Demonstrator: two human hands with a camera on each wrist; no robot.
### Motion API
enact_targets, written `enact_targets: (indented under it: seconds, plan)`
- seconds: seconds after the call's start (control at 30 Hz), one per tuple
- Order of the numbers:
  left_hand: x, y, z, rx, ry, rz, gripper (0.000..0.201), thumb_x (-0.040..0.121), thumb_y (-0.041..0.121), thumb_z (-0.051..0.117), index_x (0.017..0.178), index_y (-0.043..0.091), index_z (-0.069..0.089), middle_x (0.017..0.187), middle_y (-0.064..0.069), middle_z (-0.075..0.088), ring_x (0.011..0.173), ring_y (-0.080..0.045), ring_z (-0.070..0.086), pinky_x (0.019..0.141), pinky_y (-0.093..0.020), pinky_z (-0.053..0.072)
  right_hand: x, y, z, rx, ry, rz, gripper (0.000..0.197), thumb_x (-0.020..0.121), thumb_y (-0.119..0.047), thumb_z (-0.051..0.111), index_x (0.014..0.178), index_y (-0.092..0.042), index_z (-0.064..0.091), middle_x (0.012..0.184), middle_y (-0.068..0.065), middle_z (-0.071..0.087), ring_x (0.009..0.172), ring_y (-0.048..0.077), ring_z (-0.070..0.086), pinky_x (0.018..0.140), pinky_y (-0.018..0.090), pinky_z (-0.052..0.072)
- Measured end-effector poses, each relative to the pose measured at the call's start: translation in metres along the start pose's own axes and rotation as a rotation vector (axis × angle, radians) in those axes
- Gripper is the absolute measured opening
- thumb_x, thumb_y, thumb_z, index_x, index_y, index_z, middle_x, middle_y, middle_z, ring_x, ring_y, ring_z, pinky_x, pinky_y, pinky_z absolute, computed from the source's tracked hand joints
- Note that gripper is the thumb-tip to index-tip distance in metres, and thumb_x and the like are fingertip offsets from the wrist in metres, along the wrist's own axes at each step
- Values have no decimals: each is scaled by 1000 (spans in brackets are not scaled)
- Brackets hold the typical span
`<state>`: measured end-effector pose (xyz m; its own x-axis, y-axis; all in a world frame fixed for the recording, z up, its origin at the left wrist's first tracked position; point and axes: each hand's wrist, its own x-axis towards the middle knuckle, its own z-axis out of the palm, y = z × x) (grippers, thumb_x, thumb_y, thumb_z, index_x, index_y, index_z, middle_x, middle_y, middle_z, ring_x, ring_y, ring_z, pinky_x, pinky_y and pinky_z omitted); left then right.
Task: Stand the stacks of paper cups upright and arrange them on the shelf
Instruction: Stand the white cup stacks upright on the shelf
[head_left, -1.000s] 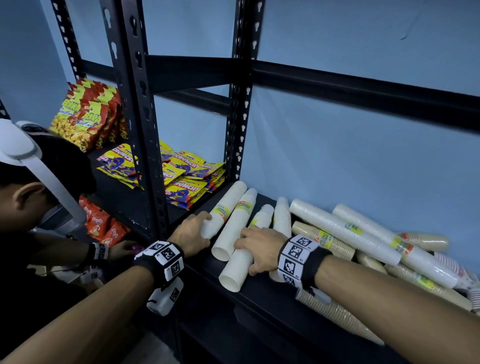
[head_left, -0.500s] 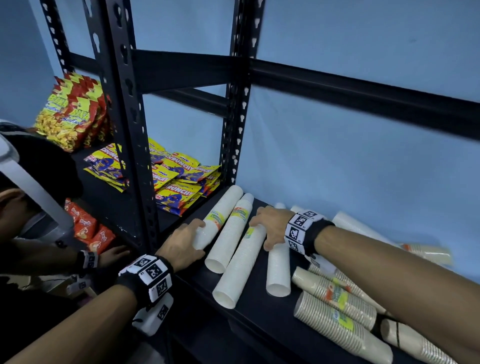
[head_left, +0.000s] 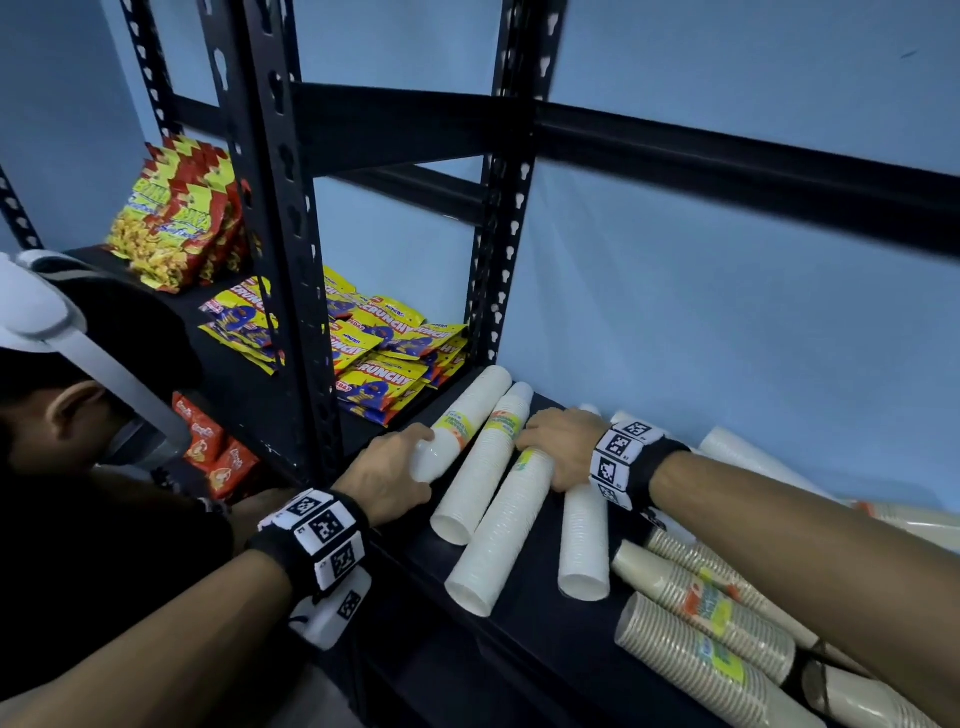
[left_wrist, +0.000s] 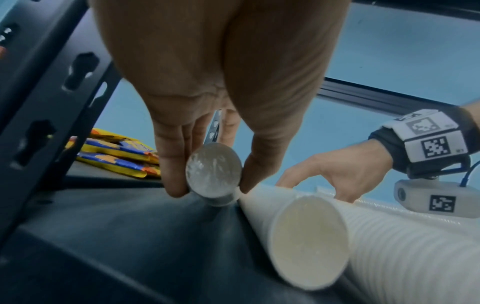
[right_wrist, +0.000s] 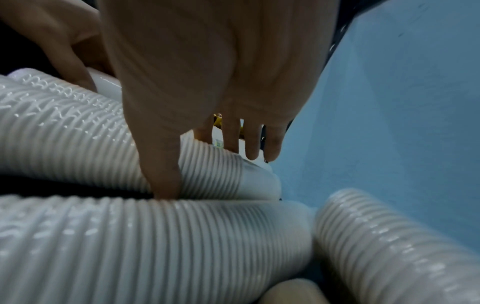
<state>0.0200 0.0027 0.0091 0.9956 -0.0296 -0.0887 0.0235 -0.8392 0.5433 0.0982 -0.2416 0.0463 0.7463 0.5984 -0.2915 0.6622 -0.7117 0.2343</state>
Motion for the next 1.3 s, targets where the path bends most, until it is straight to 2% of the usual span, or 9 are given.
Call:
enact_targets:
  seconds: [0.23, 0.37, 0.43, 0.57, 0.7, 0.83, 1.0, 1.1, 1.3]
  plan:
    - [-3, 35, -30, 62, 136, 46, 64, 77, 23, 69, 138, 21, 50, 122, -6, 63, 103, -23, 61, 81, -30, 53, -30, 15, -39, -125, 57, 39, 53, 68, -41, 70, 117, -29, 53, 107, -4, 51, 99, 19, 54, 91, 35, 38]
    - [0, 59, -50, 83, 238, 73, 52, 78, 23, 68, 128, 19, 58, 111, -6, 67, 91, -21, 60, 75, -28, 51, -58, 20, -71, -219, 86, 80, 60, 68, -50, 69, 122, -31, 53, 112, -3, 50, 102, 20, 51, 95, 37, 34]
    - [1, 73, -62, 85, 277, 108, 45, 78, 21, 67, 122, 17, 62, 108, -7, 68, 89, -21, 59, 74, -28, 51, -71, 21, -86, -225, 89, 116, 57, 69, -51, 67, 120, -31, 55, 112, -4, 51, 104, 20, 50, 90, 38, 36]
    - [5, 100, -82, 97, 358, 210, 38, 77, 20, 67, 114, 15, 64, 104, -10, 68, 94, -27, 60, 75, -29, 47, -92, 25, -114, -177, 82, 169, 52, 70, -51, 72, 113, -25, 58, 105, -3, 60, 96, 22, 58, 67, 31, 42]
    - [12, 123, -97, 54, 406, 282, 36, 77, 20, 66, 113, 17, 62, 91, -4, 62, 82, -22, 54, 68, -27, 43, -102, 25, -137, -40, 150, 237, 50, 73, -38, 75, 118, -24, 57, 113, 1, 61, 99, 25, 58, 71, 31, 43]
    - [22, 140, -108, 15, 406, 303, 34, 77, 21, 65, 111, 19, 62, 101, -6, 65, 91, -26, 60, 72, -33, 52, -101, 22, -149, 99, 224, 251, 39, 78, -22, 73, 115, -16, 62, 113, 4, 61, 105, 24, 55, 76, 29, 43]
    - [44, 152, -116, 16, 411, 319, 41, 80, 22, 67, 121, 17, 65, 123, -7, 64, 110, -26, 61, 87, -35, 52, -92, 17, -154, 235, 301, 300, 39, 81, -23, 74, 117, -14, 61, 106, 2, 56, 104, 24, 58, 72, 28, 39]
    - [56, 154, -118, 10, 391, 318, 41, 82, 23, 67, 122, 14, 66, 125, -9, 64, 112, -26, 61, 90, -34, 51, -86, 18, -155, 309, 349, 364, 44, 80, -22, 75, 121, -16, 60, 120, 5, 58, 109, 25, 56, 73, 28, 38]
    - [77, 153, -120, -5, 367, 303, 43, 85, 30, 67, 125, 13, 66, 129, -8, 64, 113, -26, 61, 93, -33, 50, -79, 20, -158, 409, 391, 488, 42, 87, -20, 69, 127, -13, 60, 128, 8, 60, 111, 25, 59, 76, 28, 43]
